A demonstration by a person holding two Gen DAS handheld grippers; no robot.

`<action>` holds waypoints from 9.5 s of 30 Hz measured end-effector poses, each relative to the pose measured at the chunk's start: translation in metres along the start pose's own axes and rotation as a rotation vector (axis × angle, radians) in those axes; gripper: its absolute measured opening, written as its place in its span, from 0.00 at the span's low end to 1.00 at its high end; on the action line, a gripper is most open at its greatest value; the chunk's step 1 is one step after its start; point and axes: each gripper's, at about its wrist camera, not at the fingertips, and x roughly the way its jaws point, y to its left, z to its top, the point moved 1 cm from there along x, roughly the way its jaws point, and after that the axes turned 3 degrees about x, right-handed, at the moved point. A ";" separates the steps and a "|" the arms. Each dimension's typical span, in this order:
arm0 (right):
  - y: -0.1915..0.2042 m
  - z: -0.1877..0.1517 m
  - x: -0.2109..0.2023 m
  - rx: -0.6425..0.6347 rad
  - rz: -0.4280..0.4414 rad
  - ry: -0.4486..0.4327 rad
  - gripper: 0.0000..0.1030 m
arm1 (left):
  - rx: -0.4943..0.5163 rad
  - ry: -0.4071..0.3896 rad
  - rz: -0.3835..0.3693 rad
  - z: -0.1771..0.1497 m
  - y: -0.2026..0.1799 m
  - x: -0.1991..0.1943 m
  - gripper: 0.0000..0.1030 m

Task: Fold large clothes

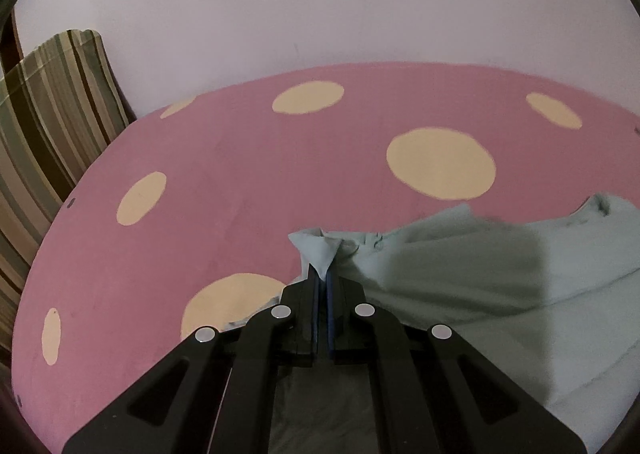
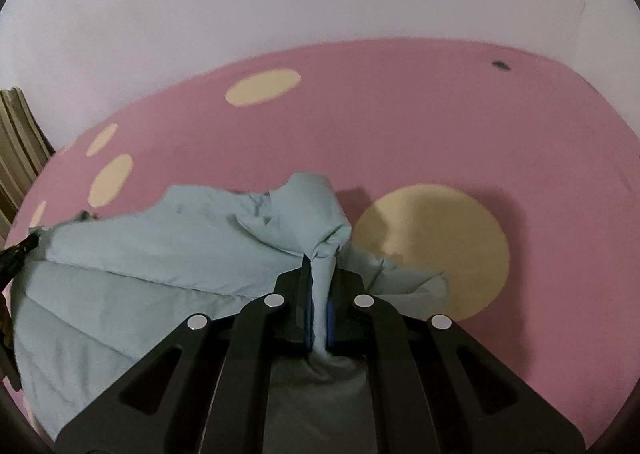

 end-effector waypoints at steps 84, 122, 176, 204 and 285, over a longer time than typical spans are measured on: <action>0.010 -0.106 -0.123 0.009 -0.037 -0.029 0.77 | -0.313 -0.044 -0.157 -0.134 0.040 -0.125 0.74; 0.028 -0.166 -0.134 0.077 0.173 0.105 0.20 | -0.389 0.002 -0.316 -0.183 0.086 -0.145 0.13; 0.037 -0.236 -0.179 0.031 0.182 0.111 0.23 | -0.415 0.038 -0.267 -0.297 0.108 -0.211 0.13; 0.013 -0.215 -0.226 0.073 0.073 0.013 0.46 | -0.419 0.023 -0.298 -0.285 0.135 -0.240 0.54; 0.201 -0.229 -0.151 -0.289 0.108 0.080 0.47 | -0.166 -0.010 -0.320 -0.187 0.069 -0.263 0.11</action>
